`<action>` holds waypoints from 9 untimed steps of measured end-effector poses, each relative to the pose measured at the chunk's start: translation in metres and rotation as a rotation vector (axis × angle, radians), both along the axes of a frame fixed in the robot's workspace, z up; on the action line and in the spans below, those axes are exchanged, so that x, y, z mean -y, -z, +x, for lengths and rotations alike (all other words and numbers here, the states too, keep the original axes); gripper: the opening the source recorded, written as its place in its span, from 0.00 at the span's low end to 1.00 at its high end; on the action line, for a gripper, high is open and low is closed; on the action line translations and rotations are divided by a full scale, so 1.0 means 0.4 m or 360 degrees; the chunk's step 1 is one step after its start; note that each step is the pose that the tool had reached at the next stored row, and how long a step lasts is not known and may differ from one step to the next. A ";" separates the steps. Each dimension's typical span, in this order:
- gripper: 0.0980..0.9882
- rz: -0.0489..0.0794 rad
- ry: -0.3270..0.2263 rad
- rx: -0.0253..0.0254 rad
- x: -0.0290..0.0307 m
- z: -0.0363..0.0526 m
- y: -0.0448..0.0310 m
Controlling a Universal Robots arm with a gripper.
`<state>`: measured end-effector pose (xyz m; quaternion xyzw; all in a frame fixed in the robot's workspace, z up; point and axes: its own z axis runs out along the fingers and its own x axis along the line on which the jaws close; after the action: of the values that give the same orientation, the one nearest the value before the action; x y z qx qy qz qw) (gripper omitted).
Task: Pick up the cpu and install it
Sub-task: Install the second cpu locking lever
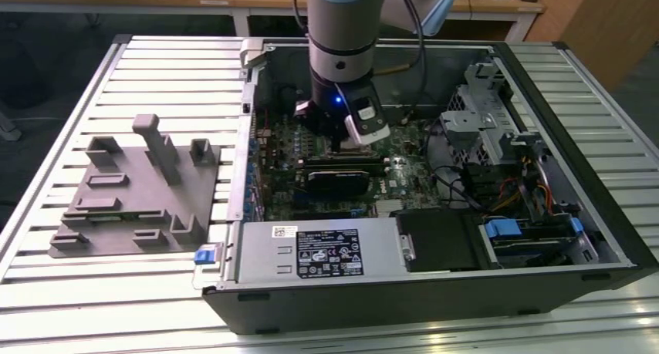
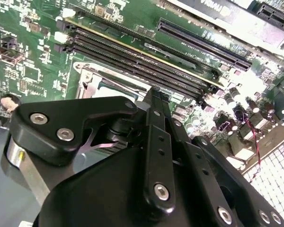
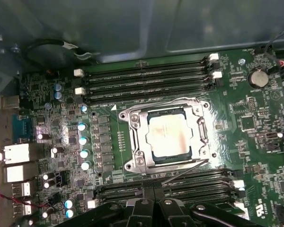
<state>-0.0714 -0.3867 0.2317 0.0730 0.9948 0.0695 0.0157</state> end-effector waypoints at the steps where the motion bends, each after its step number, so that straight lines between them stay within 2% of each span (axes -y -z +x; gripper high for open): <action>1: 0.01 0.0001 0.0000 -0.00023 0.001 0.000 0.003; 6: 0.01 0.0012 -0.0002 -0.00077 0.006 -0.004 0.015; 9: 0.01 0.0036 -0.0007 -0.00083 0.009 -0.005 0.021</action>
<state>-0.0736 -0.3902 0.2234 0.0713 0.9941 0.0805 0.0122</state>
